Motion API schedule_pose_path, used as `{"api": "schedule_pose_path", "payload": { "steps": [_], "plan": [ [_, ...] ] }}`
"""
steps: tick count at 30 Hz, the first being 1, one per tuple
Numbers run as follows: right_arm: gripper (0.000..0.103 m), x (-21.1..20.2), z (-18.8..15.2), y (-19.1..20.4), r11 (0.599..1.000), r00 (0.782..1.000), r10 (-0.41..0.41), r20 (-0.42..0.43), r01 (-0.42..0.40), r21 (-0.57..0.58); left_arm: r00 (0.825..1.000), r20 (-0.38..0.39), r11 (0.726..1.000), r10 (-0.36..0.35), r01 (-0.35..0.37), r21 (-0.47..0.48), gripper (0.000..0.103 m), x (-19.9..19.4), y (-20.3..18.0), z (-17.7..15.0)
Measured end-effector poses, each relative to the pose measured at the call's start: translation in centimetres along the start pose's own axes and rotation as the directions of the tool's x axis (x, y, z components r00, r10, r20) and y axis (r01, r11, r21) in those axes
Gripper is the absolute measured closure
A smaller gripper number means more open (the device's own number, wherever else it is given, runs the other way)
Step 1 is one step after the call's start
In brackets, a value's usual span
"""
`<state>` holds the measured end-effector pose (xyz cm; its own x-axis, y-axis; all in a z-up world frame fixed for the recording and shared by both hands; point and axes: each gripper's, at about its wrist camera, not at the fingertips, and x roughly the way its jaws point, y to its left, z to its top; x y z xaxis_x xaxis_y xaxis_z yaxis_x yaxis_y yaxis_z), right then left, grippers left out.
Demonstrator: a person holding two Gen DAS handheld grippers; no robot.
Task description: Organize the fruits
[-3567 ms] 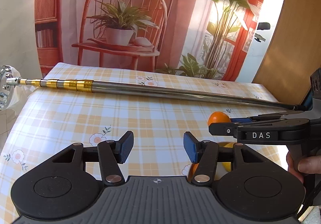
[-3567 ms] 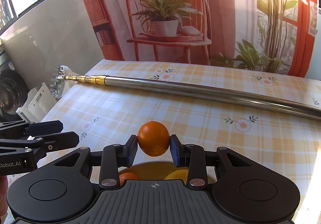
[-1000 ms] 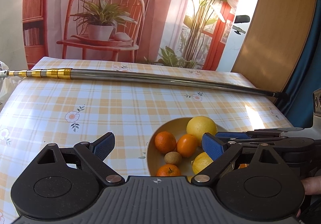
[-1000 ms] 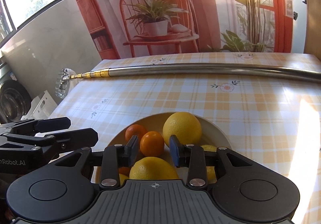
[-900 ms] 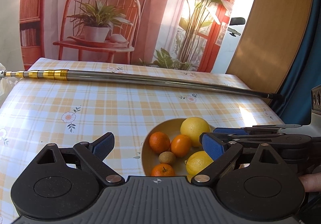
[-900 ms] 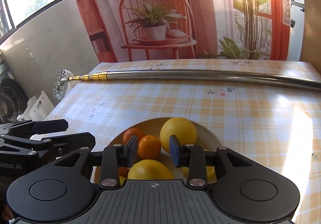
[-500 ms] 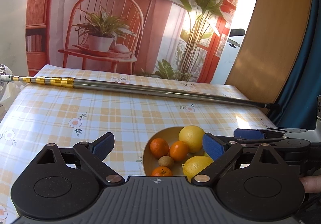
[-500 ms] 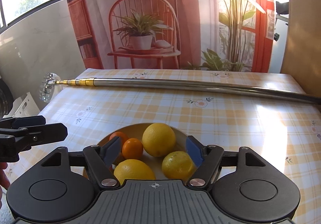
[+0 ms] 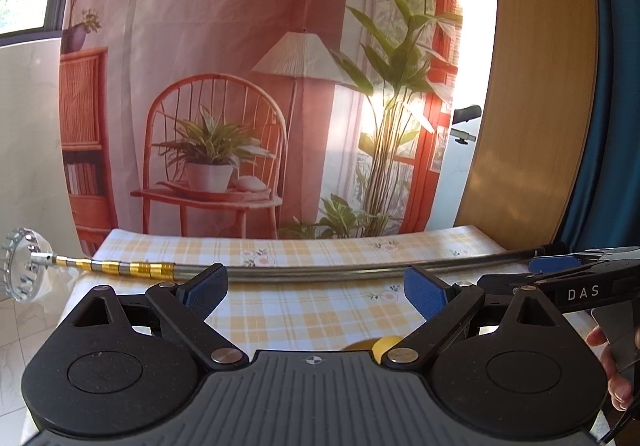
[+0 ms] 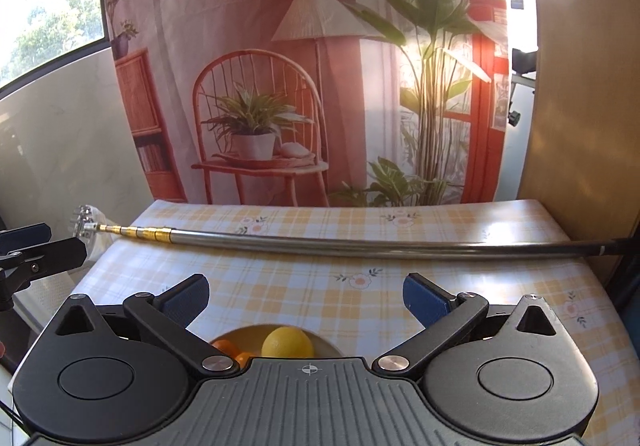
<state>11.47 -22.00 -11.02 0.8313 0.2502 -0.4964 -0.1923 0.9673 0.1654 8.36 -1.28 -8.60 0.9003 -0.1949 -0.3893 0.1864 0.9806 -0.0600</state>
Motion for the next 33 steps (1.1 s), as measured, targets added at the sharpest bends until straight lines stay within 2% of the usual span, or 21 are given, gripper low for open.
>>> {"api": "schedule_pose_path", "payload": {
  "steps": [5, 7, 12, 33],
  "plan": [
    [0.0, -2.7, 3.1, 0.2, 1.0, 0.997, 0.013, 0.079, -0.013, -0.003, 0.998, 0.065, 1.0, 0.006, -0.007, 0.027, 0.005, -2.1, -0.8, 3.3],
    [0.0, -3.5, 4.1, 0.2, 1.0, 0.994, 0.016, 0.105, -0.017, 0.003, 0.994, 0.109, 0.999, 0.014, -0.018, 0.031, 0.002, -3.2, -1.1, 4.4],
    [0.0, -4.9, 5.4, 0.2, 1.0, 0.988, 0.015, 0.151, -0.017, 0.008, 0.985, 0.167, 0.999, 0.032, -0.039, 0.037, 0.0, -4.7, -2.1, 6.1],
    [0.0, -6.6, 5.3, 0.5, 1.0, 0.979, -0.025, 0.204, 0.027, -0.01, 0.986, 0.158, 0.995, 0.049, -0.062, 0.079, 0.0, -5.4, -2.5, 6.4]
  ]
}}
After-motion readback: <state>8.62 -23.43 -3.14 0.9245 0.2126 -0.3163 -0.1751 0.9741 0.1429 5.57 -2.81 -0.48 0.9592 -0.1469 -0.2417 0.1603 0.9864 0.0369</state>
